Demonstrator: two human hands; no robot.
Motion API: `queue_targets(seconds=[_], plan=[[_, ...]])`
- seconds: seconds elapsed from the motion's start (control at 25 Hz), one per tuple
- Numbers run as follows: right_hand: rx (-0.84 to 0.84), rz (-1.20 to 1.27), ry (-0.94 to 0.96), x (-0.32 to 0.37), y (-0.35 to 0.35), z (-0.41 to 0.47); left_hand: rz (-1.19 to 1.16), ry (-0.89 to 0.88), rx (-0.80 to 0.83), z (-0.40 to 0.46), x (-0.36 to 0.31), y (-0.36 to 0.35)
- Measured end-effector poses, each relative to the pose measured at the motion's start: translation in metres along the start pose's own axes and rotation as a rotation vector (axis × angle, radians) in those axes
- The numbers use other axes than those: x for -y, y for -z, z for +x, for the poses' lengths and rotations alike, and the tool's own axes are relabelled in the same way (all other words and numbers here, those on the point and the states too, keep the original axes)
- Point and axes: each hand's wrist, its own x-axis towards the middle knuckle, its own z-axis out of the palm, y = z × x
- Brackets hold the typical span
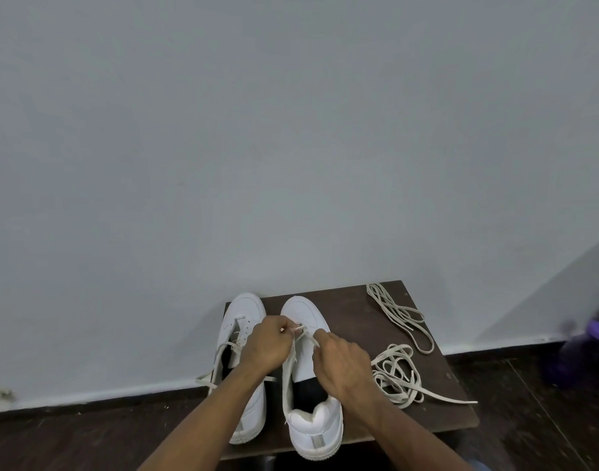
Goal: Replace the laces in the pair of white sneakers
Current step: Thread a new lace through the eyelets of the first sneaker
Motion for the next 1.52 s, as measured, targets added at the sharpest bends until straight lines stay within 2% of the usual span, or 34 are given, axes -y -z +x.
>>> queue_targets(seconds=[0.44, 0.76, 0.92, 1.08, 1.12, 1.2, 1.32, 1.4, 1.44, 1.52], plan=[[0.096, 0.199, -0.074, -0.017, 0.007, 0.016, 0.159, 0.018, 0.002, 0.004, 0.004, -0.025], [0.101, 0.187, -0.052, -0.02, 0.002, 0.014, 0.21, 0.08, -0.107, -0.001, -0.004, -0.036], [0.135, 0.199, -0.056, -0.022, 0.0, 0.015, 0.252, 0.057, -0.116, -0.002, -0.005, -0.038], [0.276, 0.55, -0.126, -0.033, 0.008, 0.024, 0.488, -0.073, -0.128, -0.003, -0.008, -0.035], [0.269, 0.582, -0.134, -0.035, 0.007, 0.028, 0.561, -0.102, -0.125, -0.003, -0.009, -0.035], [0.211, 0.491, -0.105, -0.033, 0.003, 0.038, 0.666, -0.12, -0.128, -0.006, -0.012, -0.035], [0.143, 0.444, -0.12, -0.021, -0.005, 0.044, 0.678, -0.141, -0.181, -0.013, -0.01, -0.037], [0.084, 0.452, -0.169, -0.021, -0.011, 0.044, 0.703, -0.225, -0.252, -0.019, -0.003, -0.036], [0.04, 0.481, -0.196, -0.022, -0.011, 0.042, 0.704, -0.281, -0.285, -0.022, 0.0, -0.034], [-0.098, 0.739, -0.257, -0.028, 0.0, 0.044, 0.695, -0.349, -0.302, -0.034, 0.01, -0.03]])
